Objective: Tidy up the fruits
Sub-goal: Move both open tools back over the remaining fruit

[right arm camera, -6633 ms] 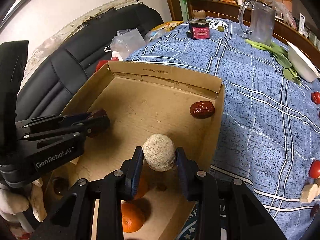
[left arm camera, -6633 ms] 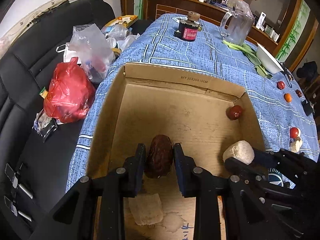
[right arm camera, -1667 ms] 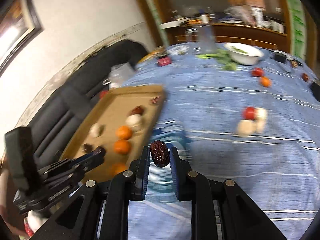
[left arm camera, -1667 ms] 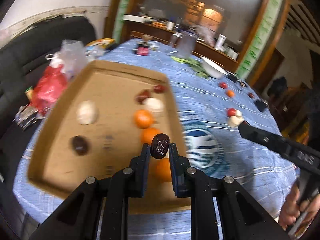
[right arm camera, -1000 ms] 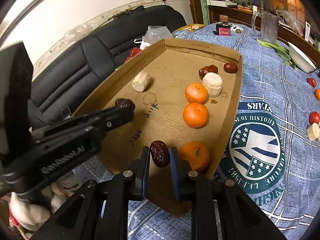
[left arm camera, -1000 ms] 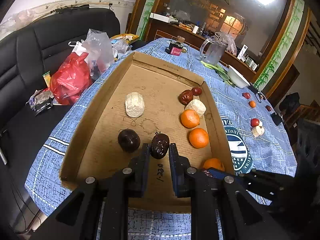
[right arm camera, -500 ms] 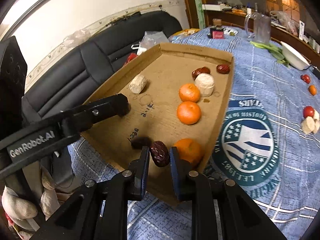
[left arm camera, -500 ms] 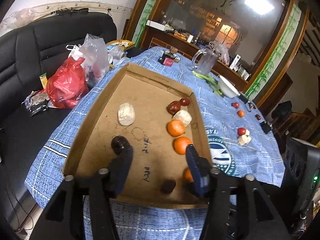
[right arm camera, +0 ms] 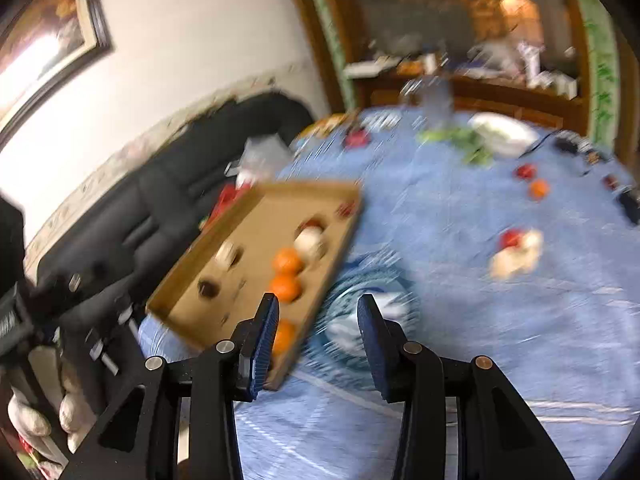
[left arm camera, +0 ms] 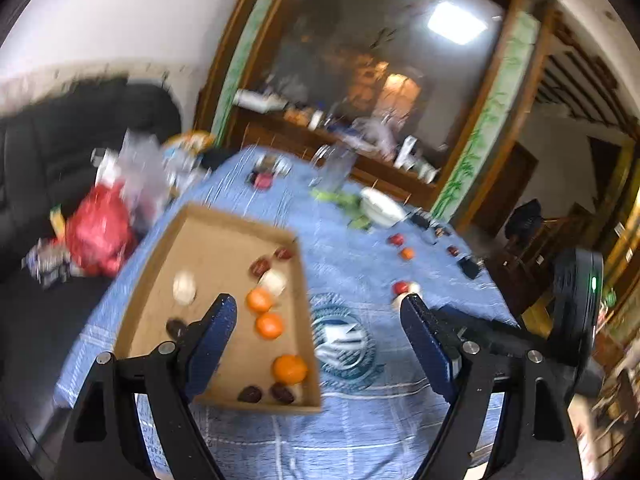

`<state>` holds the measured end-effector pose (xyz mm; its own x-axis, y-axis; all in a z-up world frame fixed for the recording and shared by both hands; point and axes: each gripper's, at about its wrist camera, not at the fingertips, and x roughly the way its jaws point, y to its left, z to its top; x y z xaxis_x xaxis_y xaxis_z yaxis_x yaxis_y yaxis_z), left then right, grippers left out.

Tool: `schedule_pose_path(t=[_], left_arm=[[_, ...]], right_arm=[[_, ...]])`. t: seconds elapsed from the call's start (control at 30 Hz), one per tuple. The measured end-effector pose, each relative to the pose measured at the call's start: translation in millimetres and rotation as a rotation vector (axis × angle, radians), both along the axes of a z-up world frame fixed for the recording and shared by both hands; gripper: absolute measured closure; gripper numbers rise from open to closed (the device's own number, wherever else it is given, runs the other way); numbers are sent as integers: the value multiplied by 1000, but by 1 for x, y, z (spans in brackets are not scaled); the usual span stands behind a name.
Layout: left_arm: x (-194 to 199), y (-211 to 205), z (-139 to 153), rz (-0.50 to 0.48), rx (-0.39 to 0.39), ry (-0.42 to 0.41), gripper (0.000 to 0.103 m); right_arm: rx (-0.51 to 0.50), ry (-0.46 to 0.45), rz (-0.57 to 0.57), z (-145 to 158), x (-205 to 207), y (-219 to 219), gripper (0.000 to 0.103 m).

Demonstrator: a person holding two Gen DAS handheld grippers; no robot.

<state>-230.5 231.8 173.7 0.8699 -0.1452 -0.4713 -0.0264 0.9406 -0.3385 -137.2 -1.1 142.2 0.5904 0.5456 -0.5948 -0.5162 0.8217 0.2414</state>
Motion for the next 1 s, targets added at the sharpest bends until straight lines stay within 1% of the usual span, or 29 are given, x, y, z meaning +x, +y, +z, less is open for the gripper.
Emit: schedule_pose_path(t=[0.03,0.07,0.13,0.2,0.33,0.4,0.43,0.47,0.5,0.57,0.6,0.67,0.7,0.73,0.8,0.83,0.87,0.93,1.0], left_arm=[[-7,-5,13,1,21,-32,20],[-13,-9,25,4,38,-61,20],[-27,-17,52,15,87,-131,20],[-34,-27,77,11,140,-178,20],[-39,-53,119,-9,244,-281,19],[-35,-65,134,-12,287,-328,10],[-30,-70,139,-11,306,-346,5],[-22,-76,140,-9,317,-355,5],[-16,-79,139,-13,314,-346,5],[3,-84,128,-52,273,-307,5],[15,-88,115,-82,242,-272,5],[35,-95,96,-111,221,-214,5],[45,-98,85,-122,215,-179,5],[56,-101,72,-132,207,-142,5],[75,-102,50,-146,183,-77,5],[85,-101,38,-152,165,-43,5],[93,-100,29,-153,151,-18,5],[105,-97,8,-155,126,29,6],[115,-96,-8,-156,110,68,7]], right_arm=[[-8,-35,-30,16,0,-13,59],[-18,-86,-73,40,-1,-31,59],[-33,-158,-145,77,-5,-58,59],[-45,-228,-228,122,-7,-88,59],[-62,-317,-366,200,-6,-134,58],[-84,-367,-430,227,-5,-151,53],[-92,-389,-465,237,-5,-158,46],[-90,-396,-484,242,-4,-164,41],[-80,-393,-495,243,-1,-170,40],[-62,-358,-488,232,8,-175,39],[-60,-325,-478,218,17,-175,39],[-78,-249,-456,183,40,-172,39],[-91,-190,-442,154,58,-167,39],[-95,-151,-434,137,67,-167,39],[-90,-41,-403,86,97,-161,39],[-82,11,-389,64,111,-160,41],[-71,62,-376,42,125,-157,49],[-52,165,-349,-1,150,-151,58],[-44,239,-334,-37,171,-144,58]])
